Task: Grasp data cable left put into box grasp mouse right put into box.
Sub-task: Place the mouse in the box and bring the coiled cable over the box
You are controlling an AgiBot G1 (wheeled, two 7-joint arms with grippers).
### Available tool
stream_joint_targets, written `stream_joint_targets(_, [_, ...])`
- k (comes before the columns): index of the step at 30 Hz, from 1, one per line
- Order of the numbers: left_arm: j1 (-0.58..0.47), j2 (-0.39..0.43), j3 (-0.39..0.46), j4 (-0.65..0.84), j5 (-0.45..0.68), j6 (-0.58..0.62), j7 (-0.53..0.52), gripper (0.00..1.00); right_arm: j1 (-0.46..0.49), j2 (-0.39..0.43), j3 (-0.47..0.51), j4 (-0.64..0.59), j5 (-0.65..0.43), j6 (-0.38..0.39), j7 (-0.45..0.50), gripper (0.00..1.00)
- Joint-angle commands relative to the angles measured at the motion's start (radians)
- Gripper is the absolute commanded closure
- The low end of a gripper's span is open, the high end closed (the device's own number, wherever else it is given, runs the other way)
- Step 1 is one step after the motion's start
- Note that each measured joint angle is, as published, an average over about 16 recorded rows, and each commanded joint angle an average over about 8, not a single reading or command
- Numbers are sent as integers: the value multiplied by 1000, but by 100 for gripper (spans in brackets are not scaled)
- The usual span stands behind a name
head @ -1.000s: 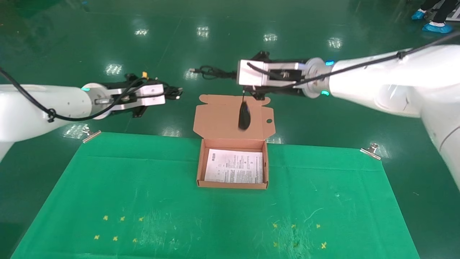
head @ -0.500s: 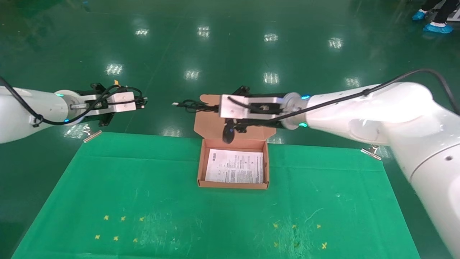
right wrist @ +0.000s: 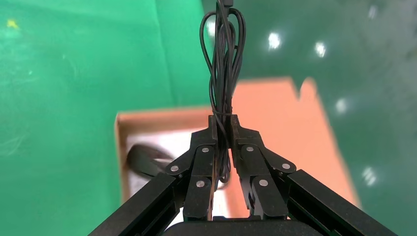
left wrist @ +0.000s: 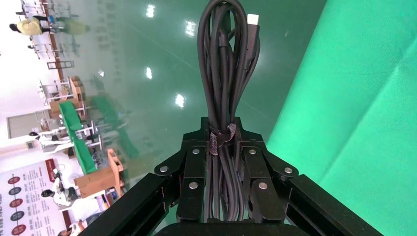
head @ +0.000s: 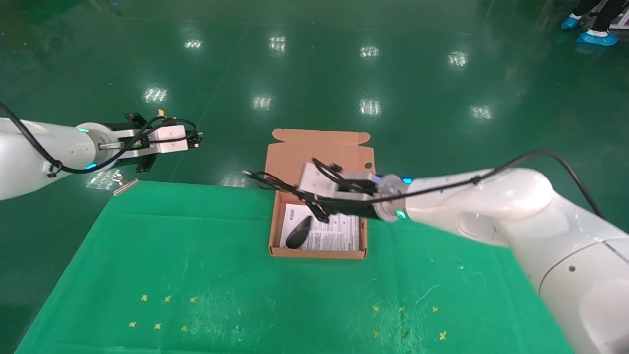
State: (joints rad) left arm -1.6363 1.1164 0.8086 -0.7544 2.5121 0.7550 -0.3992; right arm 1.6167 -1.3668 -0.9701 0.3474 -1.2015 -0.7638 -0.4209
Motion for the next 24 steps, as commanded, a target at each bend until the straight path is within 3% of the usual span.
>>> stream_joint_targets(1, [1,-1,0,-5,3,2,-4,100,-14,0,-18,-24,12,13,42,100])
stream_joint_targets(3, [2,-2,0,-8,5,3,-7,100,-21,0,-33,-31,17,31,67,97])
stream_joint_targets(11, [4,-3,0,-14,9,6,-11,100,-33,7,-73,-25,25,64,98,1])
stream_joint_targets(24, [48,58,4,11,-47,-28,10,100,-32,55,-108,37,7,69,121,0])
